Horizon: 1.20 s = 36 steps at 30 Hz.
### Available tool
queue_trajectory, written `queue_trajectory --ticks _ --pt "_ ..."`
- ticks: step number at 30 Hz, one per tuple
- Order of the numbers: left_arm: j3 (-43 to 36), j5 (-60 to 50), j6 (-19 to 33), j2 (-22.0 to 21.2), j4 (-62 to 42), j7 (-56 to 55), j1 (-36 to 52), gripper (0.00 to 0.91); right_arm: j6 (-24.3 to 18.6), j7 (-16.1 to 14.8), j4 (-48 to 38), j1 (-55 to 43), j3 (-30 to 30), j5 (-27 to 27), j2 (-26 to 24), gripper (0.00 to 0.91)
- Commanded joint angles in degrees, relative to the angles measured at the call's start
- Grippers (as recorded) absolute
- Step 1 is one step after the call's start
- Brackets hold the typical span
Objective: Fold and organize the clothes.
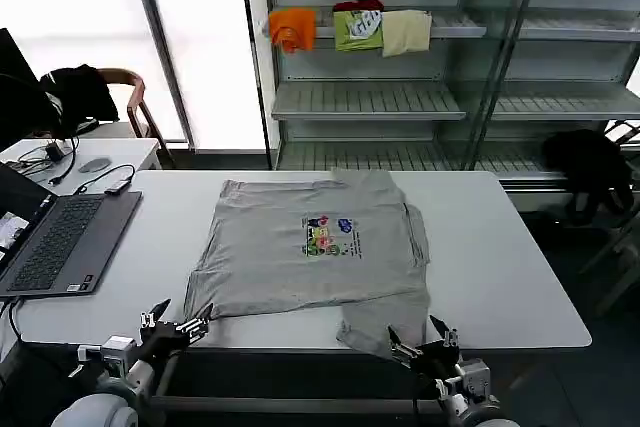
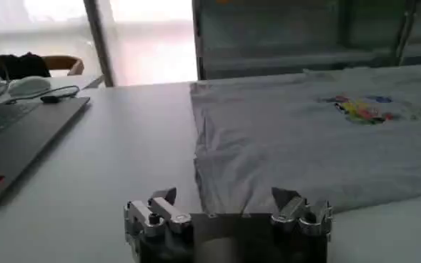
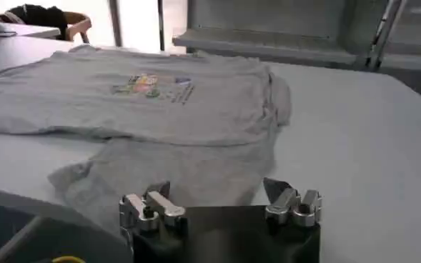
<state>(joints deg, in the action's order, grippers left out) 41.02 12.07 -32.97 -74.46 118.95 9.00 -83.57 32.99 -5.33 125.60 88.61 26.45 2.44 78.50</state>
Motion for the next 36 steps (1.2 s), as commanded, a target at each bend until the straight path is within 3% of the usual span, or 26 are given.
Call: queue_trajectory --ticks 1,2,3,4,5,6,10,12,19,28,36 --pt "-0.3 -0.4 0.0 -0.3 -0.5 -0.3 -0.5 0.836 0.2 -0.1 -0.2 0.3 -0.6 -1.4 0.2 0.423" --pt "-0.4 -0.5 0.0 -0.4 -0.5 -0.3 -0.5 0.796 0.2 -0.1 -0.2 0.4 -0.6 -1.3 0.2 0.343" --pt "-0.5 -0.6 0.0 -0.4 -0.5 -0.3 -0.7 0.675 0.2 -0.2 -0.3 0.4 -0.6 -1.3 0.2 0.282" --pt "-0.5 -0.6 0.0 -0.4 -0.5 -0.3 -0.8 0.524 0.1 -0.3 -0.3 0.4 -0.6 -1.3 0.2 0.111" --pt "-0.5 -0.7 0.0 -0.4 -0.5 -0.3 -0.8 0.464 0.2 -0.3 -0.3 0.4 -0.6 -1.3 0.3 0.111" --pt "-0.5 -1.0 0.0 -0.4 -0.4 -0.3 -0.9 0.312 0.1 -0.3 -0.3 0.4 -0.6 -1.3 0.3 0.03" --pt "-0.4 -1.0 0.2 -0.4 0.0 -0.1 -1.5 0.191 0.1 -0.4 -0.2 0.3 -0.7 -1.2 0.5 0.0" --pt "-0.4 -1.0 0.2 -0.3 0.2 0.1 -1.8 0.05 0.1 -0.3 0.1 0.3 -0.7 -1.1 0.6 0.0" --pt "-0.4 -0.5 0.0 -0.3 0.4 0.8 -1.5 0.01 0.1 0.1 0.5 0.0 -0.6 -0.3 1.2 0.0" --pt "0.8 8.0 0.5 -0.8 1.5 -1.3 4.2 0.01 -0.4 2.8 2.7 -3.6 1.0 5.1 3.1 0.0" --pt "-0.8 11.5 0.0 -1.6 -3.0 -1.7 14.4 0.01 0.3 3.9 -2.0 -17.8 1.4 5.0 5.3 0.0"
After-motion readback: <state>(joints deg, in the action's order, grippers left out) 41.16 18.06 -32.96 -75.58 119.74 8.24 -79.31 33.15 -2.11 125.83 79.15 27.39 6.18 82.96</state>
